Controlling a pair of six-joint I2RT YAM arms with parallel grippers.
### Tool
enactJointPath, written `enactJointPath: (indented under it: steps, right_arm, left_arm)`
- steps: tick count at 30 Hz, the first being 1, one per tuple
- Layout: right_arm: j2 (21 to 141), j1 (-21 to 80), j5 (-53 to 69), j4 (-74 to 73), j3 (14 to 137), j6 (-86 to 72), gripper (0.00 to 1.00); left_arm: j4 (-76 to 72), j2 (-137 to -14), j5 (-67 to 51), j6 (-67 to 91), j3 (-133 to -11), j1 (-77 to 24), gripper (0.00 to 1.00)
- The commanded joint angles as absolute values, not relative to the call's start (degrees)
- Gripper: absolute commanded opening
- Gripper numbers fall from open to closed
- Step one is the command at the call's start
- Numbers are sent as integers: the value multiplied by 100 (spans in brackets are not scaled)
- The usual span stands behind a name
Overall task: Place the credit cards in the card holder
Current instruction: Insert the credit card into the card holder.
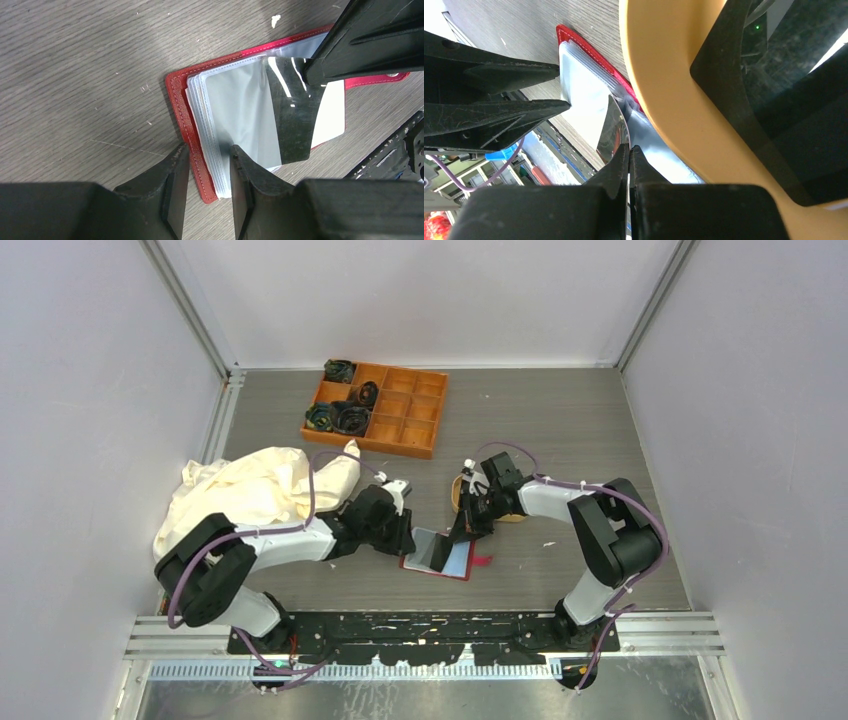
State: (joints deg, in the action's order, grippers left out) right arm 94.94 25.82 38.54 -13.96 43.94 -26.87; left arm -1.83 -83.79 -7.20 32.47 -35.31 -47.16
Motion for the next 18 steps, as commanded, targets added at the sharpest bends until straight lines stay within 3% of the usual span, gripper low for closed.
enactJointPath:
  steps: [1,18]
  right_arm:
    - [9646,2688,3447,-1342,4537,-2558,3]
    - [9686,2697,3483,-1646,4625,-2505,3]
  left_arm:
    - [-444,-8600,-949,3151,-3715,-4759,34]
    - [-356,-8701,-882,3121,-3784,-4710,34]
